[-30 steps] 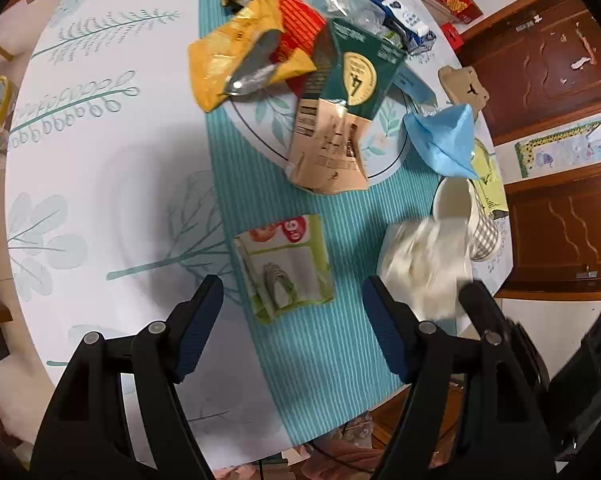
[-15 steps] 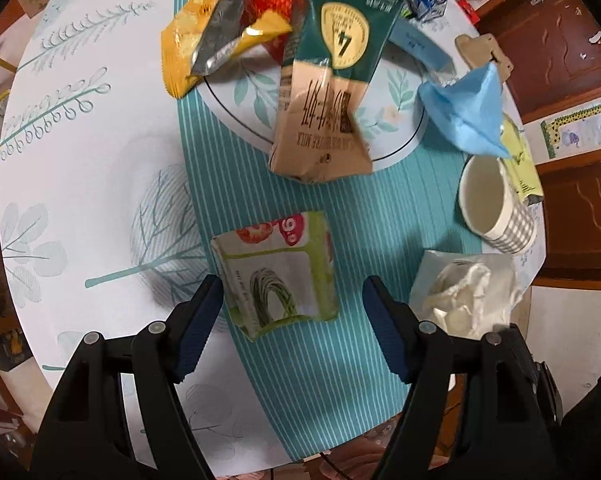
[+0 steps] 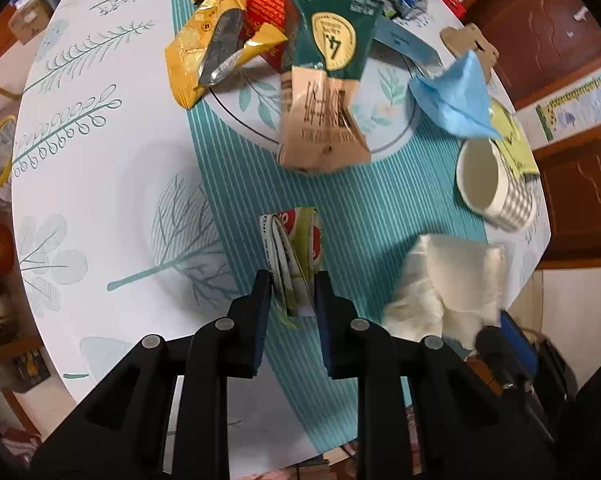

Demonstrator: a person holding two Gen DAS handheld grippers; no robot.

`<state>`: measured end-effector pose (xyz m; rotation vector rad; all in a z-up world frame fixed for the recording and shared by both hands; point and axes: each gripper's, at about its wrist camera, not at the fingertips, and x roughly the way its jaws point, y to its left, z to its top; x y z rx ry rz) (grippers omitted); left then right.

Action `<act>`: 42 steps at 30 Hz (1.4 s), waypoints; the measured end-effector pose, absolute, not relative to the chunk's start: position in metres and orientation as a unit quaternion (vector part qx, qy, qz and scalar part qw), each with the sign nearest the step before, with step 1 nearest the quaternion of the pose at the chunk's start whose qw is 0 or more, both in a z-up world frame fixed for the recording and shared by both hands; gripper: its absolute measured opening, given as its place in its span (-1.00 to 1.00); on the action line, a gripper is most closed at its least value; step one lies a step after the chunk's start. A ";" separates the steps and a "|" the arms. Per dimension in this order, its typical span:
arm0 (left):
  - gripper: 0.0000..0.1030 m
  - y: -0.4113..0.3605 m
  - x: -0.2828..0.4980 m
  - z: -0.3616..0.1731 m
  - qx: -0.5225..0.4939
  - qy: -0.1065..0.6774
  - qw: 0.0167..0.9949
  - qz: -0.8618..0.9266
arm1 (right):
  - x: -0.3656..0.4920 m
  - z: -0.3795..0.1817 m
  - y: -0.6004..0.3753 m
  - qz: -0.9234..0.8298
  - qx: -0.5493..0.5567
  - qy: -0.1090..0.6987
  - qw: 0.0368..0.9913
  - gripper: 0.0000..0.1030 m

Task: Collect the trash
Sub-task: 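Lift the wrapper with the left gripper while the right gripper lifts the tissue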

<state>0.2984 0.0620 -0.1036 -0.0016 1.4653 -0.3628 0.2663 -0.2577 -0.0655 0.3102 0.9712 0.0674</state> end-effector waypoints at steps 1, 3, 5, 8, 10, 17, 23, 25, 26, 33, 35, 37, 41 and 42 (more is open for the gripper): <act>-0.66 0.063 0.296 -0.104 0.000 0.666 0.727 -0.167 | 0.267 -0.067 -0.254 0.034 0.141 0.466 0.873 -0.24; -0.66 0.063 0.294 -0.106 -0.002 0.667 0.726 -0.171 | 0.269 -0.069 -0.247 0.041 0.131 0.469 0.872 -0.22; -0.67 0.068 0.290 -0.105 -0.004 0.666 0.725 -0.173 | 0.271 -0.072 -0.241 0.042 0.123 0.472 0.872 -0.09; -0.67 0.073 0.295 -0.106 -0.007 0.665 0.726 -0.177 | 0.272 -0.074 -0.241 0.051 0.134 0.477 0.867 0.07; -0.67 0.086 0.292 -0.103 -0.010 0.663 0.727 -0.180 | 0.270 -0.074 -0.244 0.057 0.152 0.477 0.864 0.32; -0.67 0.117 0.284 -0.097 -0.017 0.661 0.726 -0.189 | 0.259 -0.068 -0.263 0.062 0.206 0.469 0.857 0.44; -0.67 0.119 0.280 -0.094 -0.021 0.656 0.728 -0.196 | 0.265 -0.064 -0.245 0.052 0.148 0.473 0.867 0.44; -0.67 0.126 0.277 -0.091 -0.020 0.652 0.732 -0.195 | 0.268 -0.067 -0.232 0.045 0.110 0.475 0.872 0.44; -0.67 0.127 0.278 -0.090 -0.021 0.651 0.734 -0.195 | 0.270 -0.068 -0.224 0.040 0.087 0.476 0.874 0.44; -0.67 0.142 0.280 -0.084 -0.025 0.648 0.737 -0.192 | 0.277 -0.073 -0.188 0.033 -0.027 0.463 0.885 0.44; -0.67 0.145 0.280 -0.086 -0.027 0.650 0.735 -0.192 | 0.279 -0.078 -0.180 0.038 -0.050 0.466 0.882 0.44; -0.67 0.147 0.280 -0.088 -0.030 0.652 0.733 -0.191 | 0.281 -0.085 -0.172 0.040 -0.080 0.470 0.878 0.44; -0.67 0.150 0.280 -0.095 -0.032 0.658 0.728 -0.191 | 0.283 -0.102 -0.166 0.028 -0.112 0.482 0.868 0.42; -0.67 0.150 0.279 -0.096 -0.031 0.659 0.727 -0.192 | 0.285 -0.107 -0.167 0.020 -0.119 0.486 0.866 0.35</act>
